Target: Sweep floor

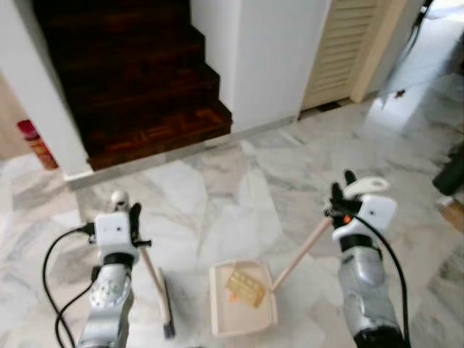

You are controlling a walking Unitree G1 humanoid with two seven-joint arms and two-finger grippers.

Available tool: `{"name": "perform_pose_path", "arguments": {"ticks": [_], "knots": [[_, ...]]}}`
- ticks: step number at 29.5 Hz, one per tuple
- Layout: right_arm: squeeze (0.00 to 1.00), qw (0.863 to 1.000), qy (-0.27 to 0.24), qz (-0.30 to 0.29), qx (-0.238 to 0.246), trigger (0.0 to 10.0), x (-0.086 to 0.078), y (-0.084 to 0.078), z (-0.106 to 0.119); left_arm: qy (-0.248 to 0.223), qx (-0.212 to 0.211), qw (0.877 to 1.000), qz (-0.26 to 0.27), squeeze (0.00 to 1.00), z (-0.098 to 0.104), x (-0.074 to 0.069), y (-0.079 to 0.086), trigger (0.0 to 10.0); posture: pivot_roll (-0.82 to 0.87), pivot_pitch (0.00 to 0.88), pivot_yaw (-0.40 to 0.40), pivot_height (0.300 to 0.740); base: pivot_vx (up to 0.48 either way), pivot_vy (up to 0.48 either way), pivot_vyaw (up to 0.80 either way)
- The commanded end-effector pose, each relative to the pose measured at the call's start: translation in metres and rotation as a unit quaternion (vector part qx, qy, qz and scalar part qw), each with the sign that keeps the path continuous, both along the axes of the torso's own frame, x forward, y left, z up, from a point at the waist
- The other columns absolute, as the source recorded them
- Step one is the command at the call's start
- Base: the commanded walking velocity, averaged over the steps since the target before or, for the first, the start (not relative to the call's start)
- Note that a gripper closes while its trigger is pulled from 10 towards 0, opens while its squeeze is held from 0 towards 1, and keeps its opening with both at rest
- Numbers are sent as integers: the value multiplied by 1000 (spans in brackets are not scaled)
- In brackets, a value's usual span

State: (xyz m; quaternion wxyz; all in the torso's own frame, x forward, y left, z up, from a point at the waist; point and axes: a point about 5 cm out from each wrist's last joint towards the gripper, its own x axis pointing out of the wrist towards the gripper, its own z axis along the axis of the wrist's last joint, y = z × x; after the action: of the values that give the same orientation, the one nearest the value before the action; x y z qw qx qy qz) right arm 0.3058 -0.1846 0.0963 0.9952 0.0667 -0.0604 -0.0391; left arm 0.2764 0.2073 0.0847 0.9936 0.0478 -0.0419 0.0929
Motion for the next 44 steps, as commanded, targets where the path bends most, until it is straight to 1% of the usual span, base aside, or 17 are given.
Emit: {"name": "perform_pose_path", "arguments": {"ticks": [1,8,13,22,29,39,44], "knots": [[0,1000,-11,-14,15,10000,0,-7,4,-15,2,1000,-2,0,7,2,-2,10000,2,0,-17,740,0,277,0],[0,1000,-13,-17,11,10000,1,-9,6,-15,-1,1000,-3,0,7,2,-3,10000,4,0,-16,740,0,278,0],[0,999,-11,-24,26,10000,3,-11,6,-16,-1,1000,-2,0,8,3,-4,10000,10,0,-18,740,0,280,0],[0,999,-9,-24,32,10000,4,-11,6,-15,-5,1000,-2,0,8,4,-4,10000,3,0,-22,740,0,296,0],[0,999,-11,-26,36,10000,5,-13,8,-15,-6,1000,-2,0,8,4,-5,10000,1,0,-21,740,0,420,0],[0,999,-11,-17,43,10000,6,-10,7,-15,-7,1000,-4,0,7,3,-6,10000,5,0,-21,740,0,429,0],[0,999,-8,-12,37,10000,5,-9,7,-16,-6,1000,-5,0,8,4,-5,10000,6,0,-18,740,0,428,0]]}}
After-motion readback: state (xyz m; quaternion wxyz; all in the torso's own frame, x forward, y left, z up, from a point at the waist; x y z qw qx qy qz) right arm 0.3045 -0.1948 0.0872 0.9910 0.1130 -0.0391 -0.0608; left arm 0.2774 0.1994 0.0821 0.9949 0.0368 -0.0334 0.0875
